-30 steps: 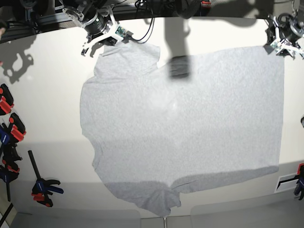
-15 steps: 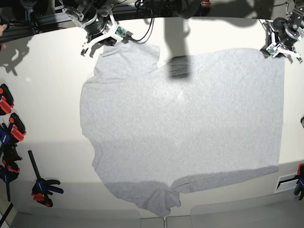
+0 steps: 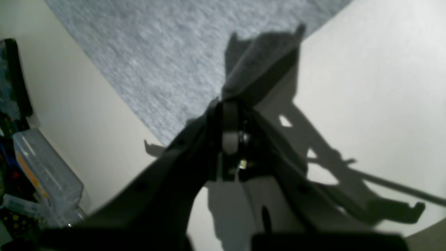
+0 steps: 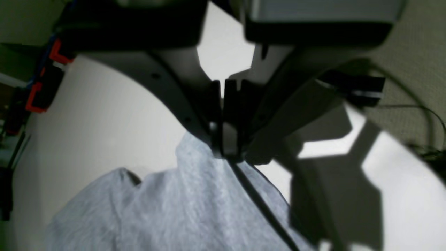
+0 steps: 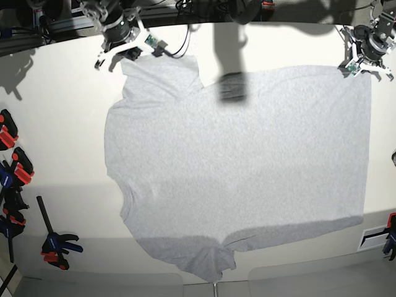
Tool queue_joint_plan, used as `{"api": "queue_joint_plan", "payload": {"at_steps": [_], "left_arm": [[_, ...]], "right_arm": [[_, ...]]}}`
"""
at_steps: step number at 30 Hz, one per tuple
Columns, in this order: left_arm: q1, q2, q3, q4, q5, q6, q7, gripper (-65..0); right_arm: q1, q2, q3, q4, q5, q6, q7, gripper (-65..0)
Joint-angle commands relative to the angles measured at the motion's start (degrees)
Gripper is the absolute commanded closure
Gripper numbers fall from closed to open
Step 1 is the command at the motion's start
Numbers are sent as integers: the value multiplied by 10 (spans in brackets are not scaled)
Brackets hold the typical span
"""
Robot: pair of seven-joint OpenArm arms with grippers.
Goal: Fold the T-shirt properly
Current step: 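Grasp the shirt's shoulder edges with both grippers, then drag the right gripper's shoulder edge across the shirt toward the hem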
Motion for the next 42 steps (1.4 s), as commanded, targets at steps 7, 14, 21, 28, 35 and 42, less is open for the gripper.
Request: {"api": "queue_joint_plan", "payload": {"at_steps": [7,14,21,28,35,42], "left_arm": [[5,-8,0,65,3,74,12,0],[4,-8,0,79,37,211,11,0],[-23,-5,0,79,59,264,-53,0],[-89,12,0,79,57,264,-56,0],[-140,19,0,54,-74,263,-107,0],[-215,53,0,-52,-126,262,-127,0]], "right_arm": [[12,3,2,55,-9,-37,4,0],[81,-1,2,54,-2,-38,5,0],[210,-17,2,18,115,-37,30,0],[326,-78,2,-25,149,-36,30,0],[419,-135,2,-85,165,-34,30,0],[509,-191,2,-192,181,-7,28,0]]}}
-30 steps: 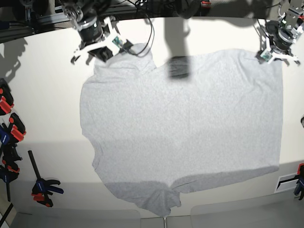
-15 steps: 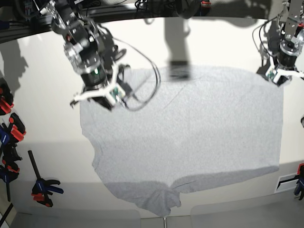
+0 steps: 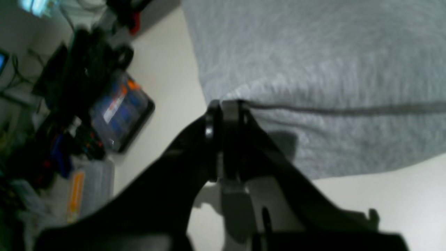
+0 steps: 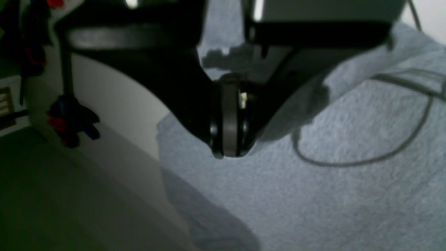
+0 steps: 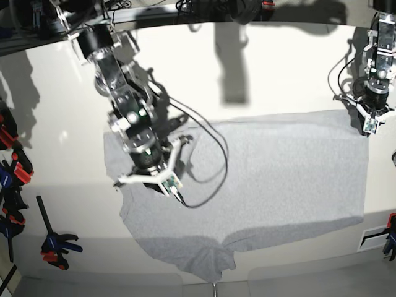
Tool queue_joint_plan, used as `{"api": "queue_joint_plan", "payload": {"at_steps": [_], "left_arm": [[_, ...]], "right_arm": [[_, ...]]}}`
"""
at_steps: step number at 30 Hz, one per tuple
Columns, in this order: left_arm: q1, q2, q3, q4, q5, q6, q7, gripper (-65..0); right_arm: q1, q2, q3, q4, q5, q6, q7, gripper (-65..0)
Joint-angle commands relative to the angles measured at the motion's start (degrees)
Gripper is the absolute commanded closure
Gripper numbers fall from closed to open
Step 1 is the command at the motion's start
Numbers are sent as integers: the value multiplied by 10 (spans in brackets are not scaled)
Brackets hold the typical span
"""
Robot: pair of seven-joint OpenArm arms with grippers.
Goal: Fold the T-shirt properly
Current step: 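Drag the right gripper's shoulder edge across the shirt toward the hem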
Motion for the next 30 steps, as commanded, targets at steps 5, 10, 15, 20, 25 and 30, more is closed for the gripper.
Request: {"api": "queue_joint_plan", "payload": {"at_steps": [5,10,15,20,25,30], "left_arm": [[-36,2,-7,-56,-11,12,-41,0],[-37,10,-7,-89,-21,8,-109,0],[-37,10,-6,-95,-21,8,-110,0],[-38,10,-6,-95,-3,3,-114,0],[-56,10,-6,-95,32,-57,-103,0],[-77,10,-6,-95,31,-61,-103,0]], "right_arm": [[61,-34,3,-67,19,2,11,0],[106,-57,3,-137,19,2,13,0],[146,-69,3,-197,19,2,12,0],[165,-73,3,-233,19,1,14,0],[172,-75,3,-236,20,1,14,0],[172,-81,3,-236,20,1,14,0]]}}
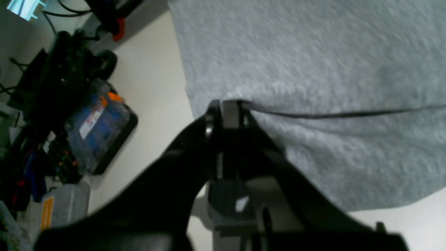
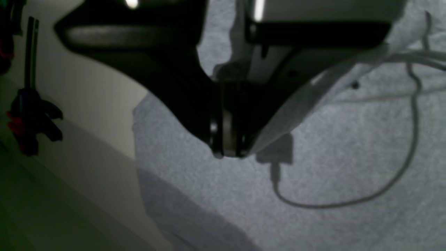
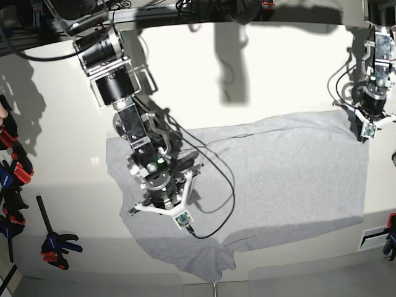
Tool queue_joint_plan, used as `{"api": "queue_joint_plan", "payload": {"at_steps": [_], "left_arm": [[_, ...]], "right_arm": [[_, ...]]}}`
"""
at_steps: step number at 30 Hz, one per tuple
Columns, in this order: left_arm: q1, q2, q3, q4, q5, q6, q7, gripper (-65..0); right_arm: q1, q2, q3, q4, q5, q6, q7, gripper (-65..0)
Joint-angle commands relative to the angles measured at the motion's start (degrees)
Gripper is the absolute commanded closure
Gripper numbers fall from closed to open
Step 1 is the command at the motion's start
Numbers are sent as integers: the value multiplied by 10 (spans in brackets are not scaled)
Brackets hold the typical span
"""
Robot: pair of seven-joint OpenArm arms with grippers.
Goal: Fold the T-shirt properly
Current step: 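Drag the right gripper's shoulder edge across the shirt toward the hem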
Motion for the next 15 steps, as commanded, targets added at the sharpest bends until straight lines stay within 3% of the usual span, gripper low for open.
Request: {"api": "queue_joint_plan", "payload": {"at_steps": [1,5,11,15], "left_arm": [[-10,-14,-6,7,-3,4,-12,0],[-13,-14,-6,2,4,-15,-2,0],[-49,-14,-6,-46,6,-23,12,0],[-77,-12,-6,-86,5,-23,32,0]], "right_arm": [[19,0,3,10,-2,-7,14,0],[19,0,3,10,-2,-13,11,0],[19,-2,3,10,-35,-137,-18,0],[19,-2,7,10,-67,-142,-38,0]]}}
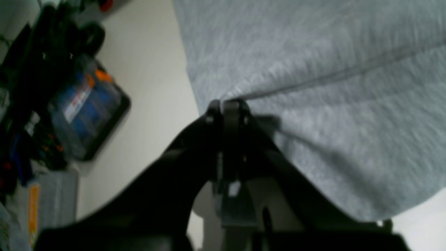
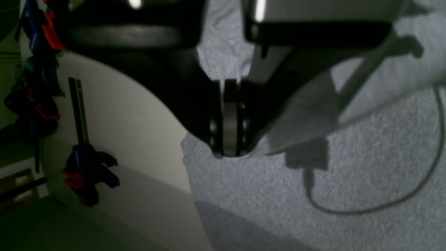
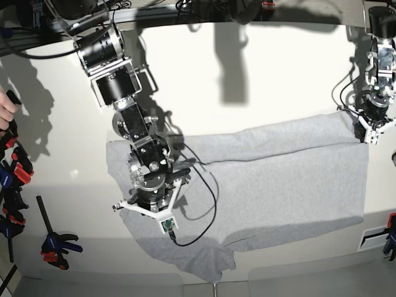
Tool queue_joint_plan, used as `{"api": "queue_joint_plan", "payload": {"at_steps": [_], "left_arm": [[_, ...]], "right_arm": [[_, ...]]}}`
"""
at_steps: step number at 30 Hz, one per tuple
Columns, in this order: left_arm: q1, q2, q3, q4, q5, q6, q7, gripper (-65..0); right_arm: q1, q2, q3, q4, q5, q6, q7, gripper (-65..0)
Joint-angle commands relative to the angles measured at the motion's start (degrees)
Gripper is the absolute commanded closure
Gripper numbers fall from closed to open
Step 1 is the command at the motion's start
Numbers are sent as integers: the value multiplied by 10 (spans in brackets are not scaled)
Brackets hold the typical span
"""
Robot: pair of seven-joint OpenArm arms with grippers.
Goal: Fold the T-shirt properly
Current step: 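Drag the right gripper's shoulder edge across the shirt toward the hem, then release the shirt edge with the right gripper and lift away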
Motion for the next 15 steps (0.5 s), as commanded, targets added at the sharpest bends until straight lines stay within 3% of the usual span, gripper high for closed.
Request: {"api": "queue_joint_plan", "payload": {"at_steps": [1,8,11,15], "left_arm": [[-15,-13,-6,2,0,7,-14,0],[-26,10,-6,-1,5,-29,-87,0],[-36,23,-6,-2,44,-29,-93,0],[-49,26,-6,-2,47,-29,-116,0]], "right_arm": [[20,-2,3,10,-11,-7,16,0],[21,-2,3,10,-5,1,22,0],[21,-2,3,10,-4,1,33,0],[21,-2,3,10,-4,1,48,0]]}}
